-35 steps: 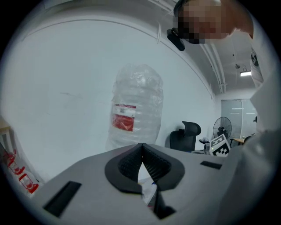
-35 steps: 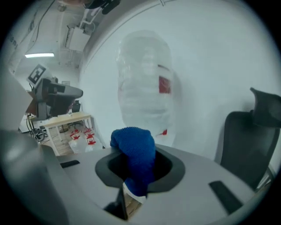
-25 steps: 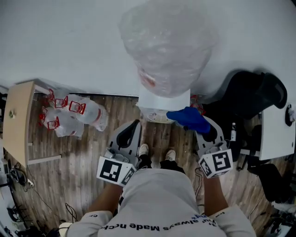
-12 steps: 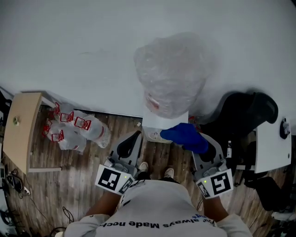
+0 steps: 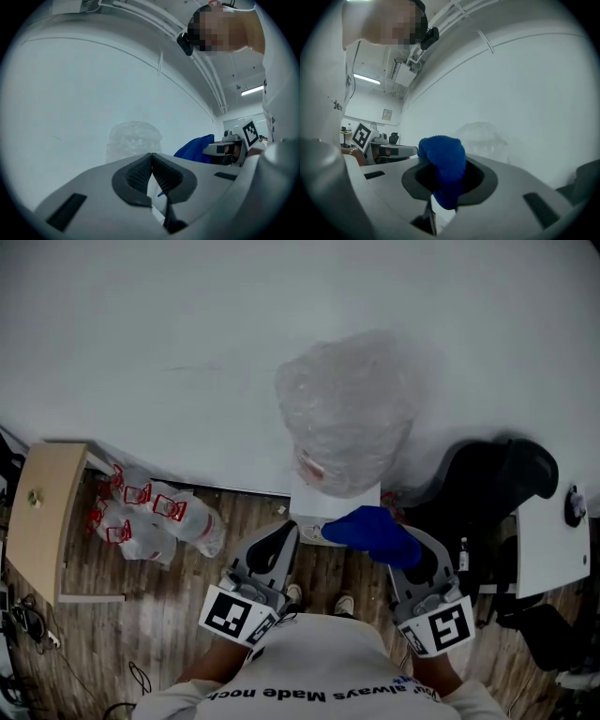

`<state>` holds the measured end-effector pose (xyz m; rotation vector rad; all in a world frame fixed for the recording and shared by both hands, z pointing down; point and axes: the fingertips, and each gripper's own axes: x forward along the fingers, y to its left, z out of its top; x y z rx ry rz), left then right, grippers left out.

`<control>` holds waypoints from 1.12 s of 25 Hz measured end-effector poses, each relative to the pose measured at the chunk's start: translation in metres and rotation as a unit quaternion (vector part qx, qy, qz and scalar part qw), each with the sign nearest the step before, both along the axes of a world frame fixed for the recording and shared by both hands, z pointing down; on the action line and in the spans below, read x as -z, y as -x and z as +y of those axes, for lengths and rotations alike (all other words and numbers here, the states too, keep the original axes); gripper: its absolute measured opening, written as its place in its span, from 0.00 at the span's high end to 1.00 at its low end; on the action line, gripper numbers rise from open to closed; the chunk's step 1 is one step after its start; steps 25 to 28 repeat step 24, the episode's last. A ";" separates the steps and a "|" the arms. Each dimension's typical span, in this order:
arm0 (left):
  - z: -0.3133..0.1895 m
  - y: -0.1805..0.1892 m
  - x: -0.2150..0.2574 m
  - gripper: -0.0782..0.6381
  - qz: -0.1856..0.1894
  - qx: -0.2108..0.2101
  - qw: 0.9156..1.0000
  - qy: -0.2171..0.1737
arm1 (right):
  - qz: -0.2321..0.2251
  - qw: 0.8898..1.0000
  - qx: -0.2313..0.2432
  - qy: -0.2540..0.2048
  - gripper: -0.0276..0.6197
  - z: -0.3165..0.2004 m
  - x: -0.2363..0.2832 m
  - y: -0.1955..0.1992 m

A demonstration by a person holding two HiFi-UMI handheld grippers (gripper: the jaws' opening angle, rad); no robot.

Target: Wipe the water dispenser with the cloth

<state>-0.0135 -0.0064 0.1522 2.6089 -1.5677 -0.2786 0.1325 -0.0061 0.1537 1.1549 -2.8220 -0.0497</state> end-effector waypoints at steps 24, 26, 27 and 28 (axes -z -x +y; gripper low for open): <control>-0.012 0.029 -0.002 0.86 0.009 -0.016 1.000 -0.009 | -0.005 1.000 -0.007 -0.009 0.83 -0.001 0.007 0.035; -0.012 0.029 -0.002 0.86 0.009 -0.016 1.000 -0.009 | -0.005 1.000 -0.007 -0.009 0.83 -0.001 0.007 0.035; -0.012 0.029 -0.002 0.86 0.009 -0.016 1.000 -0.009 | -0.005 1.000 -0.007 -0.009 0.83 -0.001 0.007 0.035; -0.012 0.029 -0.002 0.86 0.009 -0.016 1.000 -0.009 | -0.005 1.000 -0.007 -0.009 0.83 -0.001 0.007 0.035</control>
